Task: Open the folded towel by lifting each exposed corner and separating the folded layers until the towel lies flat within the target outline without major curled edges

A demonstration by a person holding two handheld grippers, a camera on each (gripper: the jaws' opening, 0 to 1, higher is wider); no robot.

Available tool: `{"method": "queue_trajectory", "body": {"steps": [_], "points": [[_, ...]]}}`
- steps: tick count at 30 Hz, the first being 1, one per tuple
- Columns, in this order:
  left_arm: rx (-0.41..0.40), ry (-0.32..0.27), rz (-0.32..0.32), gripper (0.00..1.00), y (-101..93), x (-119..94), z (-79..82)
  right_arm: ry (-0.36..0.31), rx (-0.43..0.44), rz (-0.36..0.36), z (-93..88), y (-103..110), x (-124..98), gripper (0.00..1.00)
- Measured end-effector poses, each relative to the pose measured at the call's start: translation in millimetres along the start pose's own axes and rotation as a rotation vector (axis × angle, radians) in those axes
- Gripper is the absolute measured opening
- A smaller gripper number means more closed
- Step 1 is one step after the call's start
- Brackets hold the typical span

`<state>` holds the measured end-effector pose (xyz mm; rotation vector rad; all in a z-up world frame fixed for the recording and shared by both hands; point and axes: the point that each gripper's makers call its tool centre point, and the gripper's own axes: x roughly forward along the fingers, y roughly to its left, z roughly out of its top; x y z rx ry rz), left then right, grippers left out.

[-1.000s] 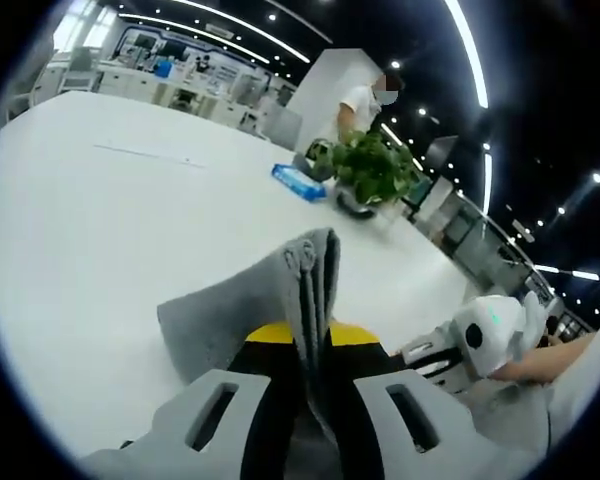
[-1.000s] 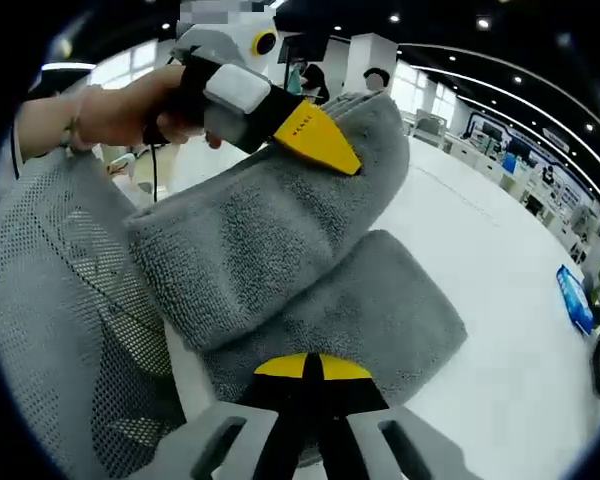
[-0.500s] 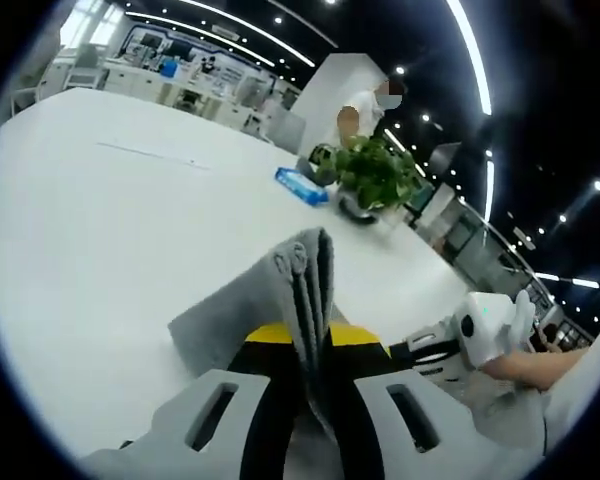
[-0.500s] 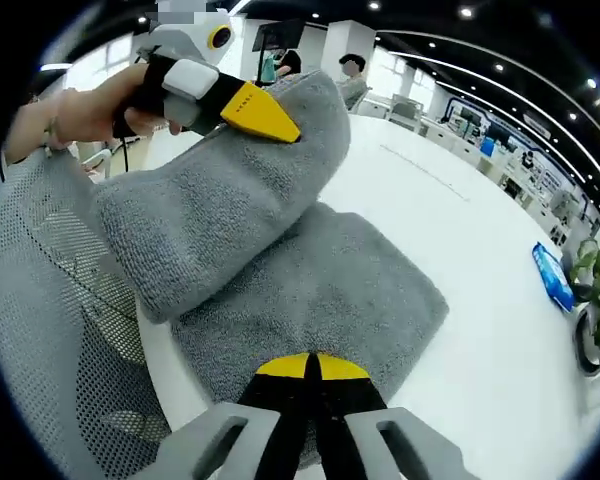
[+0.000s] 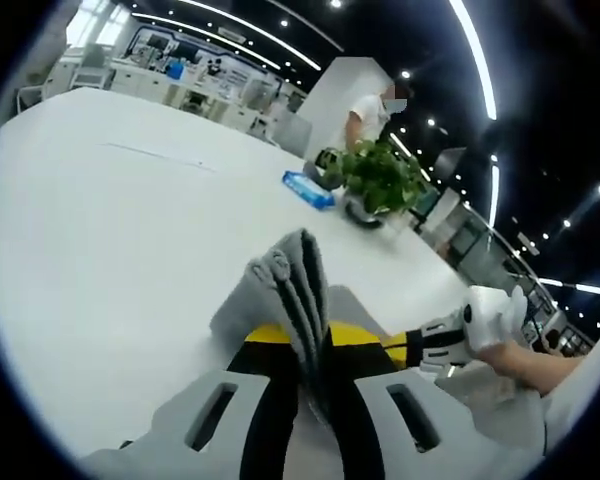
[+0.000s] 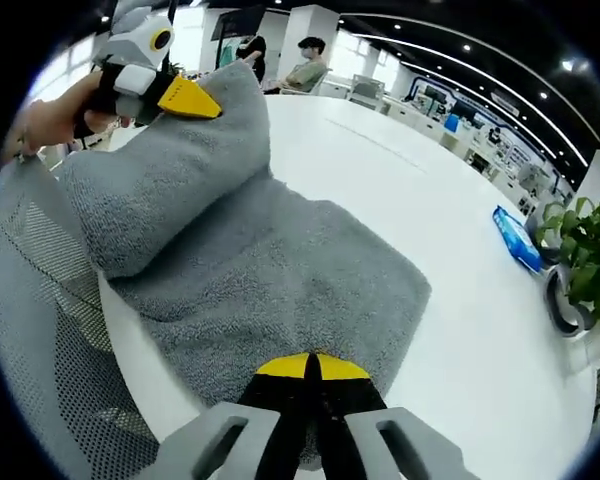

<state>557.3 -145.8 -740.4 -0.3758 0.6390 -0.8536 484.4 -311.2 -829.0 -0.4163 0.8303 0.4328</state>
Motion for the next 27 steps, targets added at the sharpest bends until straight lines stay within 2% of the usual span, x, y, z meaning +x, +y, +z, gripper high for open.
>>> {"method": "queue_trajectory", "body": {"steps": [15, 23, 27], "points": [[-0.022, 0.02, 0.063, 0.08, 17.0, -3.4, -5.6, 0.065, 0.028, -0.115, -22.0, -31.1, -8.1, 0.0], [-0.047, 0.052, 0.121, 0.09, 31.0, -5.0, -13.5, 0.085, 0.025, -0.151, -27.8, -39.9, -10.5, 0.0], [-0.062, 0.094, 0.171, 0.09, 43.3, -6.1, -23.4, 0.094, 0.033, -0.168, -30.4, -43.8, -11.8, 0.0]]}}
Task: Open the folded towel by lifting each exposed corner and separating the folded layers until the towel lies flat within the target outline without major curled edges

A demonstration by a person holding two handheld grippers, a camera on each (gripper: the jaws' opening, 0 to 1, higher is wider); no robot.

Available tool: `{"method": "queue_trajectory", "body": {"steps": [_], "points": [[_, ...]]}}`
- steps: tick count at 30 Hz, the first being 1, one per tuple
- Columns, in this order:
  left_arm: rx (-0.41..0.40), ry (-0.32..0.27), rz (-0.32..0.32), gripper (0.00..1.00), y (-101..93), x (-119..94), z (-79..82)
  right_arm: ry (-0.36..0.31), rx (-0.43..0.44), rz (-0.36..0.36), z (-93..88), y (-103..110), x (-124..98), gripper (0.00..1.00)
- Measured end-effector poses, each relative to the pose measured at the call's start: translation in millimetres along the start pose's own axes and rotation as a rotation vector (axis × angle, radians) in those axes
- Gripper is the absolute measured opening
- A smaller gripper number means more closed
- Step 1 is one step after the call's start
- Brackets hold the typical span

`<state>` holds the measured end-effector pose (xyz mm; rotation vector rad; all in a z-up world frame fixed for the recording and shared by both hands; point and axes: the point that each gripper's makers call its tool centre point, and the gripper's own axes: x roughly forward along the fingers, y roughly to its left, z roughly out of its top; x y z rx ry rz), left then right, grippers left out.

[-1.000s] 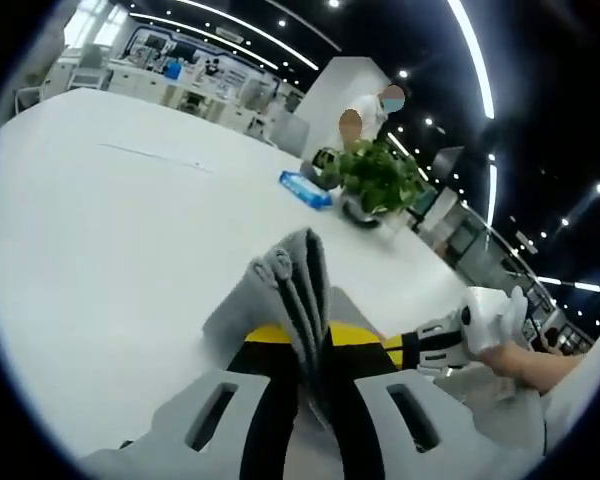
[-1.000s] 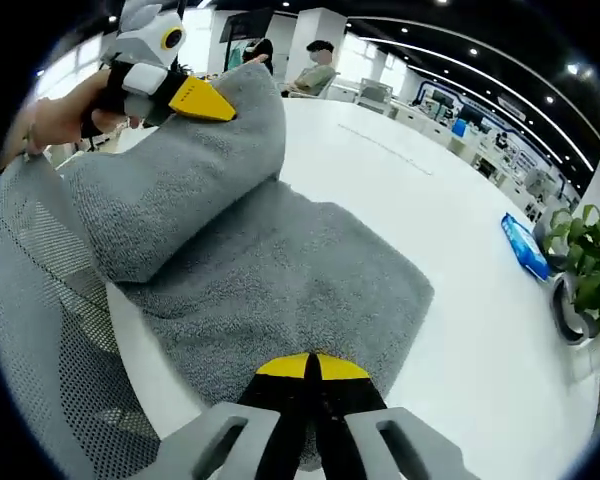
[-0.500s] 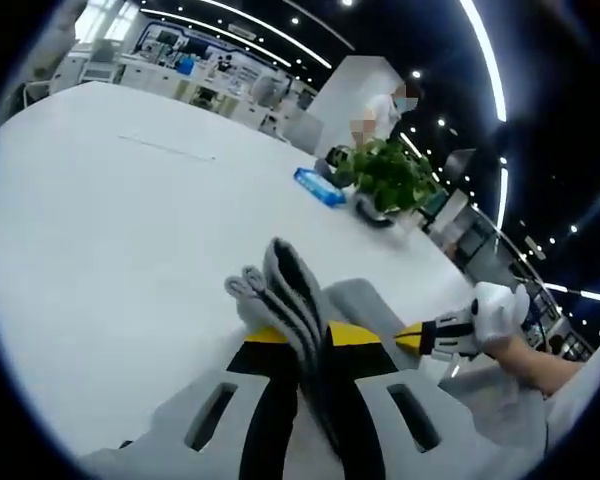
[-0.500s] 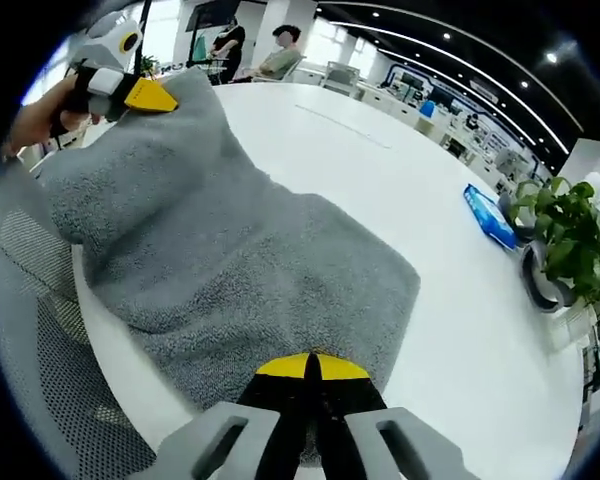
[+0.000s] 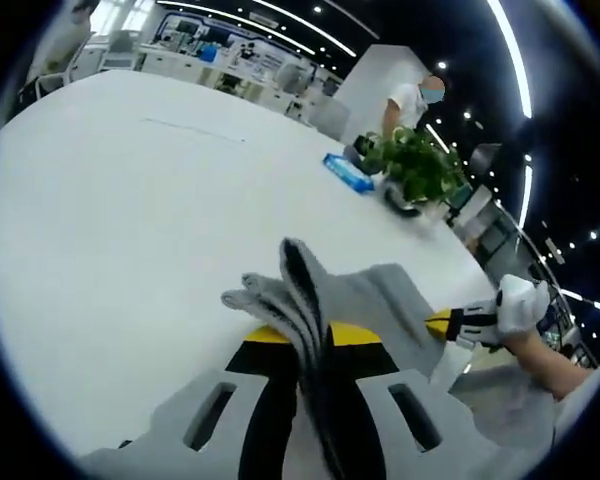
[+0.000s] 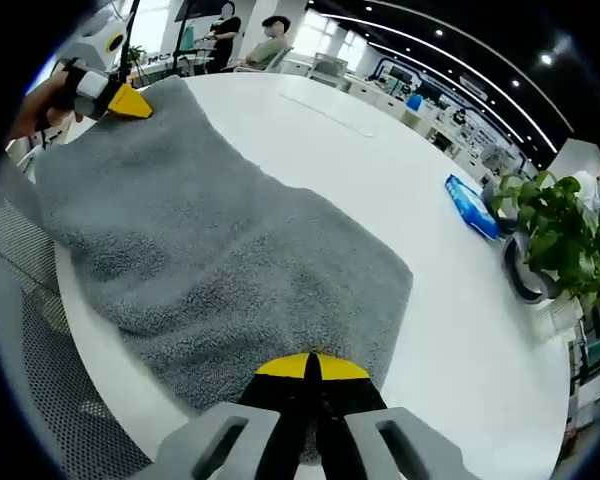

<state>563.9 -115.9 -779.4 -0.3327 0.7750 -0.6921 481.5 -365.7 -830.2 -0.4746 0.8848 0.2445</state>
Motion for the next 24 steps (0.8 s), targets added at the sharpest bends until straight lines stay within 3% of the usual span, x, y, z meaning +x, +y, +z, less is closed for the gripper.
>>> {"method": "queue_trajectory", "body": {"steps": [6, 13, 18, 21, 24], "points": [[-0.004, 0.088, 0.084, 0.1, 19.9, 2.1, -19.8, 0.003, -0.012, -0.004, 0.3, 0.1, 0.0, 0.0], [0.055, 0.132, 0.134, 0.12, 29.6, 2.6, -29.5, 0.005, -0.013, -0.006, 0.2, 0.7, 0.1, 0.0], [0.177, 0.195, 0.194, 0.18, 40.3, 2.3, -40.0, 0.003, 0.017, -0.01, 1.2, -0.2, 0.0, 0.0], [0.215, 0.184, 0.207, 0.21, 40.9, 2.2, -36.7, -0.043, 0.086, -0.032, 11.4, -7.1, -5.2, 0.02], [0.237, 0.183, 0.208, 0.22, 41.1, 2.2, -35.0, -0.137, 0.043, -0.06, 35.8, -11.2, -12.3, 0.05]]}}
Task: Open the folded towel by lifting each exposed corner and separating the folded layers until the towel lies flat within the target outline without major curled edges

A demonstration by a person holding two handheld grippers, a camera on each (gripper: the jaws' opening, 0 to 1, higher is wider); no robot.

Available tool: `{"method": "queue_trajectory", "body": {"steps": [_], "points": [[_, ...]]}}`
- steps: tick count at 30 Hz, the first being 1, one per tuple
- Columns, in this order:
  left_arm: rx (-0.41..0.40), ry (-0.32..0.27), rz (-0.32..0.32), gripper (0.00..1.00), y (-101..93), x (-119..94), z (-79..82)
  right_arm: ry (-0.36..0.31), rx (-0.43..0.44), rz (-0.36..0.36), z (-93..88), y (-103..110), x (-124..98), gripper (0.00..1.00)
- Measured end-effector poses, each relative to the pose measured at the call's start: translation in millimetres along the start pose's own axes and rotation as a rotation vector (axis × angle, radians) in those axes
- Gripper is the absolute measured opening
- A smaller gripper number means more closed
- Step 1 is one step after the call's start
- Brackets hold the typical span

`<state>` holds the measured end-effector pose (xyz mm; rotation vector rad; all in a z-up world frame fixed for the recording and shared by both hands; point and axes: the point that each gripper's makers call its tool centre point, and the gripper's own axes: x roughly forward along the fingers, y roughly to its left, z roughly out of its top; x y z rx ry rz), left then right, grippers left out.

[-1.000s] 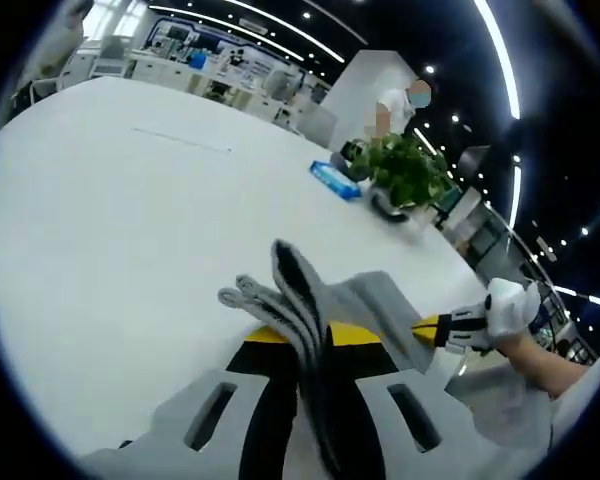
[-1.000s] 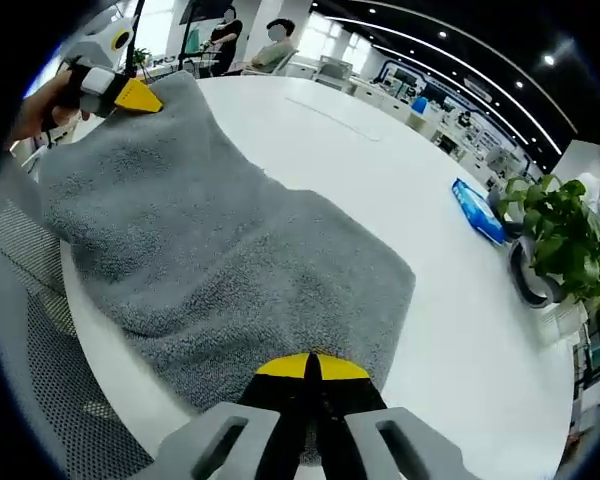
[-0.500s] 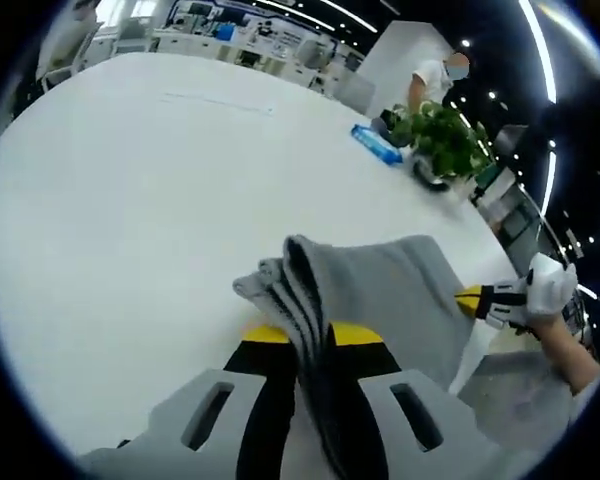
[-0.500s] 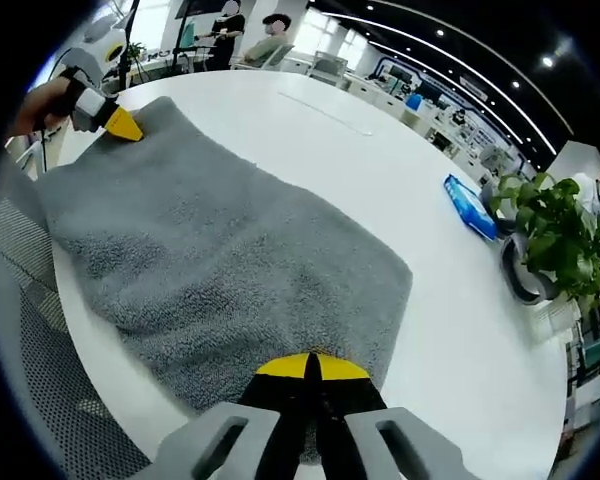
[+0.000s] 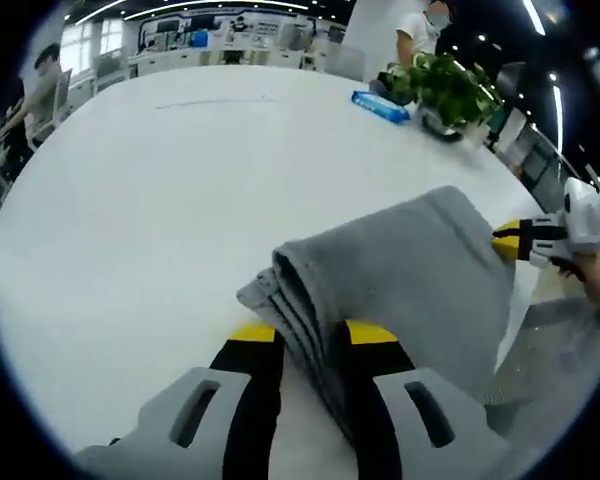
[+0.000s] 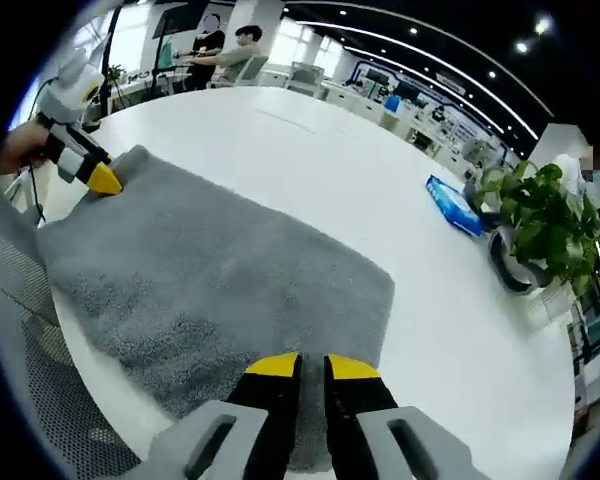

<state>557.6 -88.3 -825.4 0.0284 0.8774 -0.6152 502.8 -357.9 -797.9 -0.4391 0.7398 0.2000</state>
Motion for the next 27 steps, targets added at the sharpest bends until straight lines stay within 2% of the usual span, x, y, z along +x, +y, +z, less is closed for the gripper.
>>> {"method": "queue_trajectory", "body": {"steps": [2, 4, 6, 9, 11, 13, 17, 19, 21, 24, 26, 27], "points": [[0.023, -0.02, -0.01, 0.22, -1.8, -1.3, 4.8, -0.062, -0.084, 0.016, 18.1, 8.5, -2.5, 0.05], [-0.004, -0.072, -0.019, 0.26, -3.7, -4.3, 15.8, -0.122, -0.118, 0.035, 33.9, 19.8, -4.7, 0.05], [-0.018, -0.11, -0.011, 0.29, -1.6, -7.5, 23.8, -0.172, -0.187, 0.092, 44.9, 35.5, -5.0, 0.05], [-0.001, -0.17, 0.035, 0.31, 9.0, -14.3, 35.3, -0.19, -0.239, 0.157, 48.4, 53.2, -5.0, 0.05], [0.003, -0.228, 0.072, 0.34, 17.2, -20.3, 45.8, -0.197, -0.24, 0.188, 50.4, 61.9, -5.5, 0.05], [-0.001, -0.269, 0.094, 0.35, 22.6, -26.1, 53.6, -0.225, -0.265, 0.254, 54.6, 78.0, -7.4, 0.05], [0.046, -0.339, 0.049, 0.34, 12.5, -30.2, 67.2, -0.276, -0.291, 0.446, 59.7, 124.2, -17.7, 0.04], [0.098, -0.358, 0.017, 0.32, 1.8, -28.9, 71.6, -0.284, -0.292, 0.558, 57.6, 149.5, -25.8, 0.04], [0.093, -0.348, -0.004, 0.31, -5.7, -26.6, 70.9, -0.291, -0.289, 0.663, 55.4, 171.4, -34.7, 0.04], [0.133, -0.33, -0.091, 0.3, -25.9, -21.6, 67.5, -0.244, -0.278, 0.791, 43.2, 196.5, -45.1, 0.04], [0.17, -0.303, -0.138, 0.28, -37.5, -17.2, 61.7, -0.202, -0.304, 0.82, 32.7, 204.5, -45.1, 0.04], [0.189, -0.29, -0.148, 0.27, -40.9, -15.2, 59.0, -0.189, -0.32, 0.809, 29.4, 204.6, -42.4, 0.04]]}}
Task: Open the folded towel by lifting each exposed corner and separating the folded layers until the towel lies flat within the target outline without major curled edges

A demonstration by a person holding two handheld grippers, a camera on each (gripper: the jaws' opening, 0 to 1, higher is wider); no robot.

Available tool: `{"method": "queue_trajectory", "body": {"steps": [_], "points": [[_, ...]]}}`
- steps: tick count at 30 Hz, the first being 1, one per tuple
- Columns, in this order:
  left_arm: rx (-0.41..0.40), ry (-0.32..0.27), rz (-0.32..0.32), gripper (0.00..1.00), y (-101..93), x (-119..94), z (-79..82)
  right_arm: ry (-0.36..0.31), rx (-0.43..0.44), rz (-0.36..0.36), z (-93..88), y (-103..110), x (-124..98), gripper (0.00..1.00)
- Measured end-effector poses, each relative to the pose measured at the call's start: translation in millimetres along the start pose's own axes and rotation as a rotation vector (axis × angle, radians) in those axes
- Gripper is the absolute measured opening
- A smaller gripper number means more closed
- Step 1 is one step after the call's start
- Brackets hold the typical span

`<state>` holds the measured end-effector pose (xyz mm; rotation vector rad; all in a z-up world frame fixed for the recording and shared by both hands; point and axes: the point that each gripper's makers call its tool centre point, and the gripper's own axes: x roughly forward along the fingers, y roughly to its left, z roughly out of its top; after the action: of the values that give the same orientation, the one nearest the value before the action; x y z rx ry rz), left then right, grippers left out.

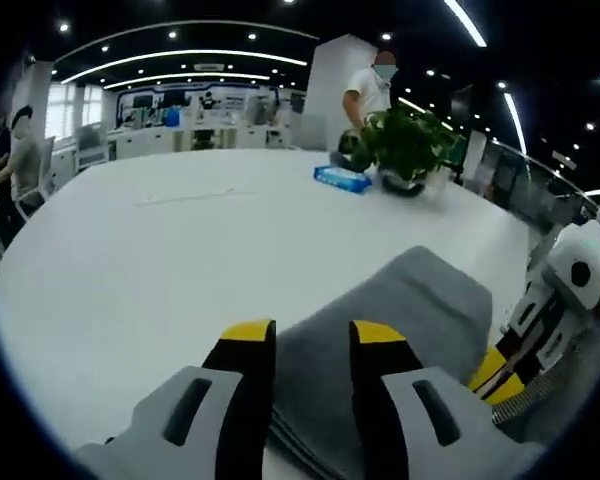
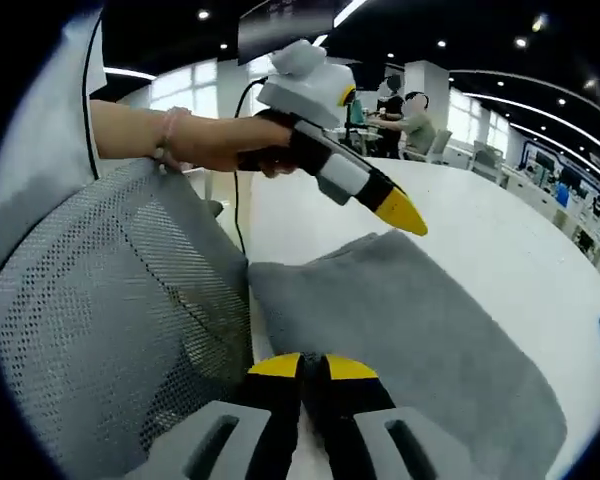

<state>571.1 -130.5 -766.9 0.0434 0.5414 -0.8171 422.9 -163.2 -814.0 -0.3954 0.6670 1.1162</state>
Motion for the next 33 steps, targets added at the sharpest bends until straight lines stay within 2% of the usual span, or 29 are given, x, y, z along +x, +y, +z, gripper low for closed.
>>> {"method": "queue_trajectory", "body": {"steps": [1, 5, 7, 11, 12, 14, 20, 25, 33], "points": [[0.023, 0.03, -0.016, 0.26, -5.4, 2.0, -5.5, 0.03, -0.011, 0.0, -6.2, 0.4, 1.7, 0.04], [0.095, 0.107, -0.04, 0.21, -12.6, 7.4, -21.5, 0.064, -0.005, 0.015, -16.0, 3.0, 4.4, 0.04], [0.136, 0.152, -0.039, 0.2, -12.3, 9.3, -31.6, 0.073, 0.001, 0.024, -19.0, 5.0, 5.0, 0.04], [0.22, 0.286, -0.03, 0.18, -9.3, 9.0, -59.7, 0.063, 0.032, 0.026, -18.7, 2.7, 4.4, 0.03], [0.247, 0.295, -0.03, 0.18, -9.4, 10.0, -63.2, 0.063, 0.037, 0.026, -19.8, 2.2, 4.6, 0.02], [0.244, 0.277, -0.027, 0.18, -11.6, 10.5, -59.3, 0.062, 0.046, 0.024, -20.1, 0.7, 4.1, 0.01], [0.198, 0.33, 0.003, 0.15, -12.8, 8.8, -62.4, 0.071, 0.139, 0.009, -24.2, -6.3, 0.6, 0.0], [0.211, 0.365, 0.01, 0.14, -16.5, 6.1, -65.6, 0.077, 0.196, -0.019, -28.2, -14.0, -4.1, 0.0], [0.207, 0.409, -0.015, 0.11, -26.3, 1.5, -70.9, 0.092, 0.281, -0.117, -38.4, -36.7, -15.7, 0.0]]}}
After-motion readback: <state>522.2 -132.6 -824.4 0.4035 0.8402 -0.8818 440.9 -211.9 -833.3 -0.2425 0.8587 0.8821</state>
